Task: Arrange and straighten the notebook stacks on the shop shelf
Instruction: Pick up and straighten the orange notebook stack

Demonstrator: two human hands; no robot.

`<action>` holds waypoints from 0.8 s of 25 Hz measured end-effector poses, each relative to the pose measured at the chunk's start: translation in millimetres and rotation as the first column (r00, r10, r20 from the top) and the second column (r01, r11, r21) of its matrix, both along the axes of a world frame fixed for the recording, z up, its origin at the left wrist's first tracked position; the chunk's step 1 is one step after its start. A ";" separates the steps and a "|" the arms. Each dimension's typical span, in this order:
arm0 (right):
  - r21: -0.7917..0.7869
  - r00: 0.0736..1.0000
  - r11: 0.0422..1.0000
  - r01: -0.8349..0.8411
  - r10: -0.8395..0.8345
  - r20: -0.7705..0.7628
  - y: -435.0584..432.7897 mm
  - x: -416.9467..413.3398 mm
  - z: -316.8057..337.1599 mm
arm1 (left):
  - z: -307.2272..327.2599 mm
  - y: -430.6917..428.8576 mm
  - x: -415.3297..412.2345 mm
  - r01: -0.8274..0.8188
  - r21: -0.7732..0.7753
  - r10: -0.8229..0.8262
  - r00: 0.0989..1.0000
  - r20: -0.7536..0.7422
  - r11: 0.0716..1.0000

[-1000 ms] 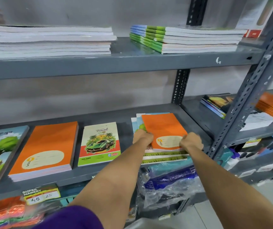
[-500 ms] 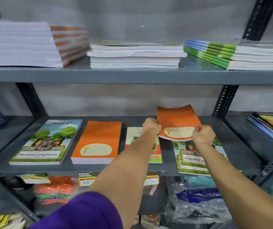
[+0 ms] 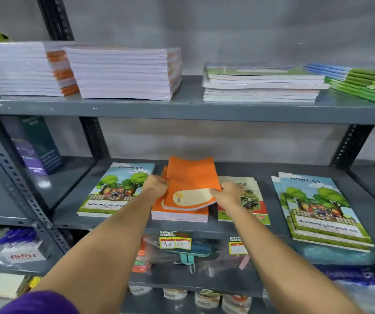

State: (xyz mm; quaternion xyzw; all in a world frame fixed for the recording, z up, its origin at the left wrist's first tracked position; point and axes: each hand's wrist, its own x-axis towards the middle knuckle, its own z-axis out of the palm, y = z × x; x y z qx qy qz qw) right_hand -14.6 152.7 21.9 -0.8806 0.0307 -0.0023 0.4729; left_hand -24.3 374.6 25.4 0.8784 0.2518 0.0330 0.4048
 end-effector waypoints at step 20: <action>-0.516 0.891 0.752 0.409 -0.451 0.049 -164.9 2.9 10.6 | 26.8 -154.0 41.2 0.373 0.487 -0.387 0.919 -0.078 0.789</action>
